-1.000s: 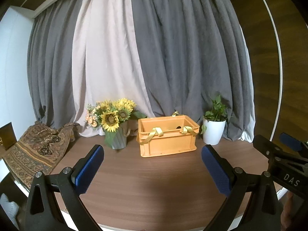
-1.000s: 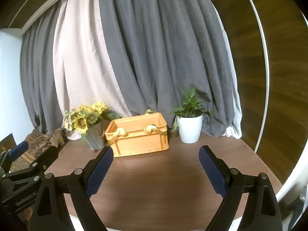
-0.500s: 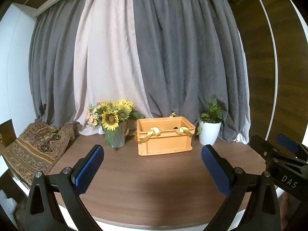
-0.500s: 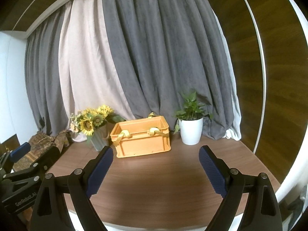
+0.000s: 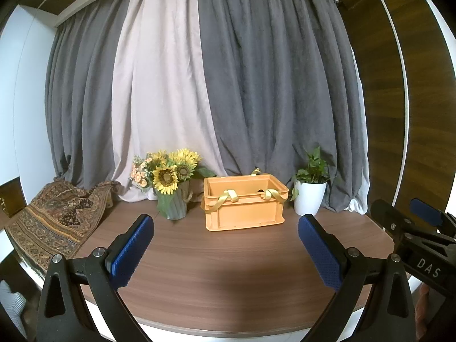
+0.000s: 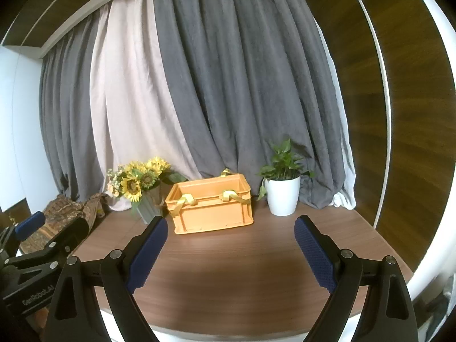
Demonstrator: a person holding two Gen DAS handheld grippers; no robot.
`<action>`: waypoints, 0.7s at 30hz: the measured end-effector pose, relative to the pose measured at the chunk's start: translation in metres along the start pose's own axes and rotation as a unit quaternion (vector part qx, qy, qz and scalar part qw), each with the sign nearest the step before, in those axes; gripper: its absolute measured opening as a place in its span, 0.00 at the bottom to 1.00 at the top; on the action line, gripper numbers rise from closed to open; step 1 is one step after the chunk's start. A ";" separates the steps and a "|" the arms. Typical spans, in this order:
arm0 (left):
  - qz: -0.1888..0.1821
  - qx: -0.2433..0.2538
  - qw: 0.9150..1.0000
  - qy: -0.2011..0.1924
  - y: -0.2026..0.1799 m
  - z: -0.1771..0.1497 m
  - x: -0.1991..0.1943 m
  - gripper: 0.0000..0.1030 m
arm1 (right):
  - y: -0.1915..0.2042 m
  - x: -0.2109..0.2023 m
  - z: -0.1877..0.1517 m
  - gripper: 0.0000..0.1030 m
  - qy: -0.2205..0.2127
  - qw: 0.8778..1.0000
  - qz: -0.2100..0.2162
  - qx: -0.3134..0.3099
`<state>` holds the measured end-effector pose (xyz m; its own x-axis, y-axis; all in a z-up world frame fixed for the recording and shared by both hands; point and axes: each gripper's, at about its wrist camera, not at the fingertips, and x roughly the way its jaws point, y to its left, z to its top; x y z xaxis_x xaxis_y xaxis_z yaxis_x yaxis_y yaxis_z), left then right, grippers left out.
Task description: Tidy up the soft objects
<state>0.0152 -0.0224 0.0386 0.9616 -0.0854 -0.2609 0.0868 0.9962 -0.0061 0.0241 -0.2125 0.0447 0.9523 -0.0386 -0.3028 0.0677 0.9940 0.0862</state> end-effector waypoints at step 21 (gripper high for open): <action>-0.001 0.001 1.000 -0.001 -0.004 -0.001 -0.002 1.00 | -0.003 -0.004 0.001 0.89 -0.001 1.000 -0.002 -0.001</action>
<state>0.0129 -0.0266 0.0378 0.9617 -0.0883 -0.2595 0.0899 0.9959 -0.0055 0.0202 -0.2152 0.0470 0.9525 -0.0428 -0.3015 0.0712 0.9939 0.0838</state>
